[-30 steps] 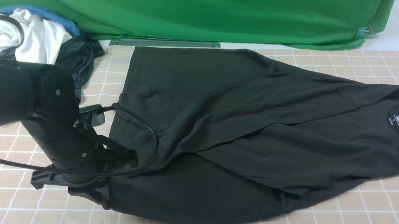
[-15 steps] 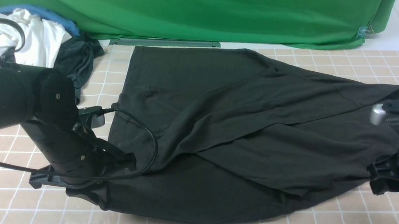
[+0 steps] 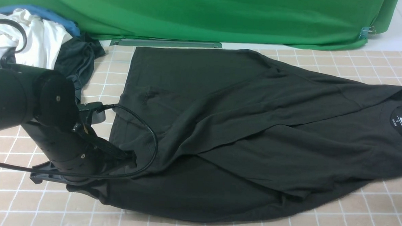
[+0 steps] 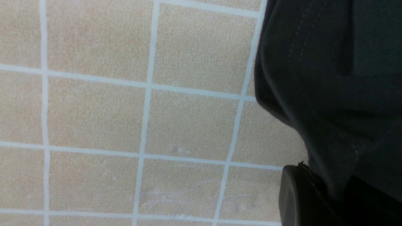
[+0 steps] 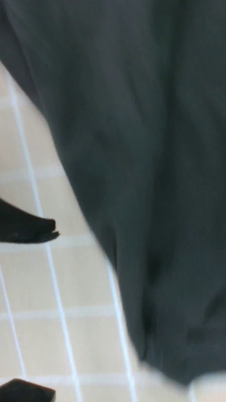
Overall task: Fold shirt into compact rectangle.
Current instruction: 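Grasp the near edge of the shirt at its hem and shoulder corners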
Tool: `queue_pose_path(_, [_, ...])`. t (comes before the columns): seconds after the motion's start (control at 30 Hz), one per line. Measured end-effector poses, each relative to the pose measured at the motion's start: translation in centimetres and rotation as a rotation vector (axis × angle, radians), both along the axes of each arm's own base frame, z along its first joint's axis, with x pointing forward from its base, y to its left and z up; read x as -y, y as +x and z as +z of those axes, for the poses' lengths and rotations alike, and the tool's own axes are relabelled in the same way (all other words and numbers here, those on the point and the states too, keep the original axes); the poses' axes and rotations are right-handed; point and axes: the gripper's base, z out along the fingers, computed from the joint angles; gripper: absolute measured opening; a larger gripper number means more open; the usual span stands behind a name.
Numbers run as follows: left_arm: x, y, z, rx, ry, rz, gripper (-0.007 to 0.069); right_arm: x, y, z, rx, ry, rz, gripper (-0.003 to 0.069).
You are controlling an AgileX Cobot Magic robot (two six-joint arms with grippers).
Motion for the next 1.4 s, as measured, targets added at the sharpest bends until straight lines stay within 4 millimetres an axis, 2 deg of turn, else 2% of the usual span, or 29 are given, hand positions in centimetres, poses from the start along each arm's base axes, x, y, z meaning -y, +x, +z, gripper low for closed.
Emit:
queue_pose_path(0.07, [0.0, 0.0, 0.0, 0.003, -0.004, 0.004, 0.0031, 1.3, -0.1, -0.5, -0.009, -0.003, -0.055, 0.0612])
queue_pose_path(0.17, [0.0, 0.1, 0.0, 0.01, -0.006, 0.005, 0.0031, 2.0, 0.1, -1.3, -0.027, -0.005, -0.069, 0.0612])
queue_pose_path(0.33, [0.1, 0.1, 0.0, 0.018, -0.009, 0.006, 0.0031, 2.3, 1.6, -3.5, -0.013, -0.001, -0.05, 0.0612])
queue_pose_path(0.57, [0.1, 0.1, 0.0, 0.009, -0.009, 0.006, 0.0031, 2.9, 4.0, -5.4, -0.033, 0.004, -0.039, 0.0612])
queue_pose_path(0.87, [0.1, 0.1, 0.0, 0.009, -0.009, 0.006, 0.0031, 3.2, 6.1, -6.1, -0.033, 0.015, -0.012, 0.058])
queue_pose_path(1.03, [0.1, 0.1, 0.0, 0.009, -0.009, 0.006, 0.0031, 3.2, 6.6, -6.2, -0.012, 0.023, 0.009, 0.0388])
queue_pose_path(1.13, [0.1, 0.1, 0.0, 0.009, -0.009, 0.006, 0.0031, 3.2, 6.8, -6.3, -0.003, 0.022, 0.033, 0.0155])
queue_pose_path(1.17, [0.1, 0.1, 0.0, 0.009, -0.009, 0.006, 0.0031, 3.2, 6.8, -6.2, -0.003, 0.02, 0.042, 0.0103])
queue_pose_path(1.3, [-0.1, 0.0, 0.4, 0.027, 0.0, -0.003, 0.0031, 3.2, 6.5, -6.0, -0.025, 0.016, 0.052, 0.0087])
queue_pose_path(1.4, [-0.3, -0.5, 1.5, 0.063, 0.0, -0.01, 0.0031, 3.2, 5.7, -5.1, -0.079, 0.001, 0.062, 0.0087])
